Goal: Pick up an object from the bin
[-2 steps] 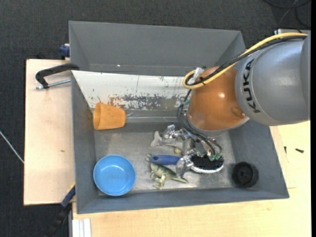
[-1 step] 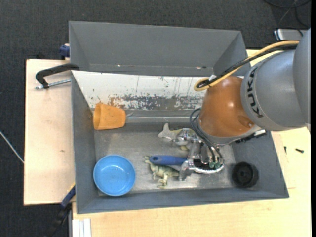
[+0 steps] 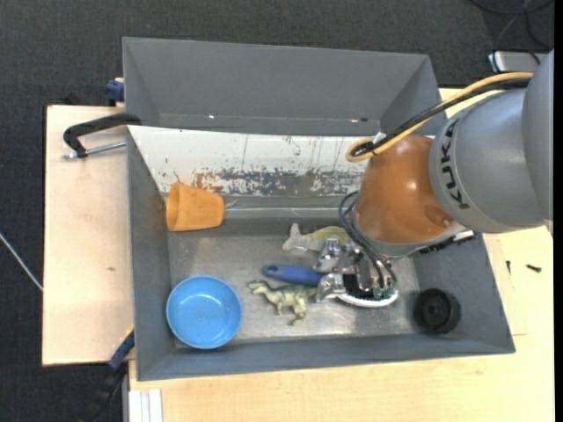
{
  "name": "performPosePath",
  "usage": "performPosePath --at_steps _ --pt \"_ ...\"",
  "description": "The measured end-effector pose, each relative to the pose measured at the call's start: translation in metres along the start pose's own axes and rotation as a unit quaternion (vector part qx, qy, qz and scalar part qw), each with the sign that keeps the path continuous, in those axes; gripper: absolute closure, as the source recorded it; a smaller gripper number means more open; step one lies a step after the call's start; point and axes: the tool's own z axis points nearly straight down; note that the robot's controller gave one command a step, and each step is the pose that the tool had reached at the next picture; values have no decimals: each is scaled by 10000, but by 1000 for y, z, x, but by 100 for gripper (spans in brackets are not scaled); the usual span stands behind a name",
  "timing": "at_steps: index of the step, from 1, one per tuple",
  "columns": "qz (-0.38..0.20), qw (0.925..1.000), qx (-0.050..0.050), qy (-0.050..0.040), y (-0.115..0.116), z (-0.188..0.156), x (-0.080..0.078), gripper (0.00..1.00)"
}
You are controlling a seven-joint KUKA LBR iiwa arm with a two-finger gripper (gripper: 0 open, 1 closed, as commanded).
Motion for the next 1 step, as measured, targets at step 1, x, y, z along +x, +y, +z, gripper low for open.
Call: performPosePath --at_steps 1 --pt "-979 9952 7 21 -18 -6 -4 100"
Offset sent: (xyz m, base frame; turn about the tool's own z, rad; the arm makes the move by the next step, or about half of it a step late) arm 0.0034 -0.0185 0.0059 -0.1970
